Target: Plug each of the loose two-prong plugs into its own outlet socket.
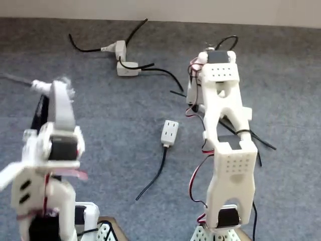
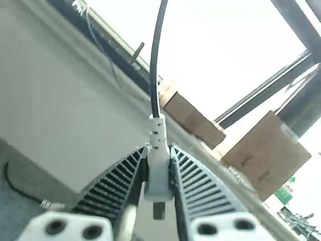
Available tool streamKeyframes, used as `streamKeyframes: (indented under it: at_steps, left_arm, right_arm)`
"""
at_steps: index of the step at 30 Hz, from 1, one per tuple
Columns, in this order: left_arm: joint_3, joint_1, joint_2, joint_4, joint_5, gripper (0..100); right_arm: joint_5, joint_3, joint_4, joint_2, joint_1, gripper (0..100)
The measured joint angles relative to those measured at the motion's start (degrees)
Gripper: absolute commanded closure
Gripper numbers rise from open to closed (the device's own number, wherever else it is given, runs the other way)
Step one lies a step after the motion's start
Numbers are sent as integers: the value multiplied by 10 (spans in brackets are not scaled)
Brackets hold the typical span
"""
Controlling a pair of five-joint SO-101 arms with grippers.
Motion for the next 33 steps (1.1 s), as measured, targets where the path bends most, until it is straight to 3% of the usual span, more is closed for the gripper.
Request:
streamKeyframes:
  at_steps: [9, 15, 19, 22, 29, 33]
  left_arm:
    - [-32, -2, -19, -11, -20, 989]
    - [-50, -2, -21, -11, -20, 993]
    - [-45, -2, -21, -18, -18, 993]
    - [-11, -2, -21, -40, 55, 993]
    - [105, -2, -21, -118, 360, 993]
    - [153, -2, -21, -172, 427, 993]
  right_arm:
    - [0, 1, 0, -18, -47, 656]
    - [0, 32, 0, -136, -94, 656]
    - [42, 79, 0, -211, -120, 656]
    - [62, 114, 0, -269, -144, 656]
    - [92, 182, 0, -415, -198, 656]
    - [126, 223, 0, -491, -250, 656]
